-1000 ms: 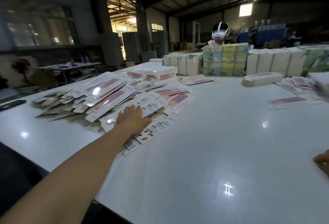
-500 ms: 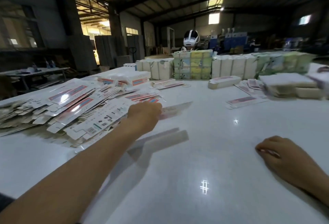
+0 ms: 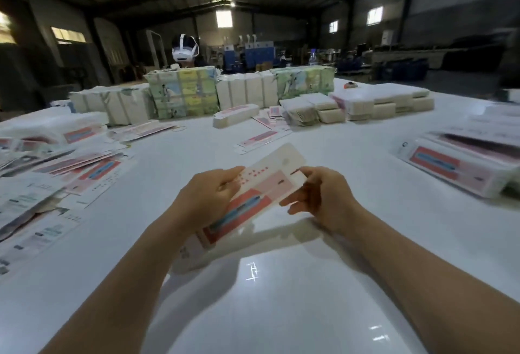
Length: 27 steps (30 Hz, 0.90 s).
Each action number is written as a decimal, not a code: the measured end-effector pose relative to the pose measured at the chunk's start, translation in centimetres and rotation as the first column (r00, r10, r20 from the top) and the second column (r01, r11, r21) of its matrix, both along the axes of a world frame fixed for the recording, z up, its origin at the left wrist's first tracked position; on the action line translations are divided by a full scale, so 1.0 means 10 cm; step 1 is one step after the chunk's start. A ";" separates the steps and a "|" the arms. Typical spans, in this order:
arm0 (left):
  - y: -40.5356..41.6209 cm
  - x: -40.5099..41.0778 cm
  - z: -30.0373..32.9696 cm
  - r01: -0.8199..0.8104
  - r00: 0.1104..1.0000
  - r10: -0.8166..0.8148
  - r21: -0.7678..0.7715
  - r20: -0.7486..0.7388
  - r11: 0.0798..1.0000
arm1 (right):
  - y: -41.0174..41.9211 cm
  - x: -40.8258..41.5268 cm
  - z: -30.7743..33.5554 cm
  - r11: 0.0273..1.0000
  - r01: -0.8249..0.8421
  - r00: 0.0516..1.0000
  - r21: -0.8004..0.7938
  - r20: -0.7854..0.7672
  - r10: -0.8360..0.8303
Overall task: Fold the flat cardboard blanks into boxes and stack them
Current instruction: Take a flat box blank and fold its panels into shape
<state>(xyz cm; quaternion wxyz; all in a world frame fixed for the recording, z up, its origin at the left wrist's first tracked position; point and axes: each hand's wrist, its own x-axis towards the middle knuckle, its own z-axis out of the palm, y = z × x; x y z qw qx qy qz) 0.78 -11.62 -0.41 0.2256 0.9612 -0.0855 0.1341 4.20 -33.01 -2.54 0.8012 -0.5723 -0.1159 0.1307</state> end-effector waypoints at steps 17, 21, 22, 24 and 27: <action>-0.29 -0.18 -0.14 -0.065 0.948 -0.014 0.236 0.317 0.970 | -0.07 -0.12 0.03 0.994 -0.104 0.994 0.027 -0.024 0.104; -0.24 -0.28 -0.08 -0.116 0.908 -0.027 0.312 0.419 0.943 | -0.06 -0.13 0.00 0.984 -0.133 0.991 -0.120 -0.034 0.130; -0.24 -0.28 -0.07 -0.125 0.920 -0.010 0.320 0.391 0.939 | -0.05 -0.12 -0.01 0.982 -0.131 0.991 -0.137 -0.055 0.124; -0.24 -0.28 -0.08 -0.129 0.950 0.025 0.321 0.311 0.938 | -0.05 -0.10 -0.02 0.981 -0.106 0.992 -0.163 -0.084 0.093; -0.27 -0.25 -0.10 -0.105 0.976 0.040 0.297 0.216 0.949 | -0.01 -0.10 0.01 0.986 -0.050 0.995 -0.158 -0.098 0.035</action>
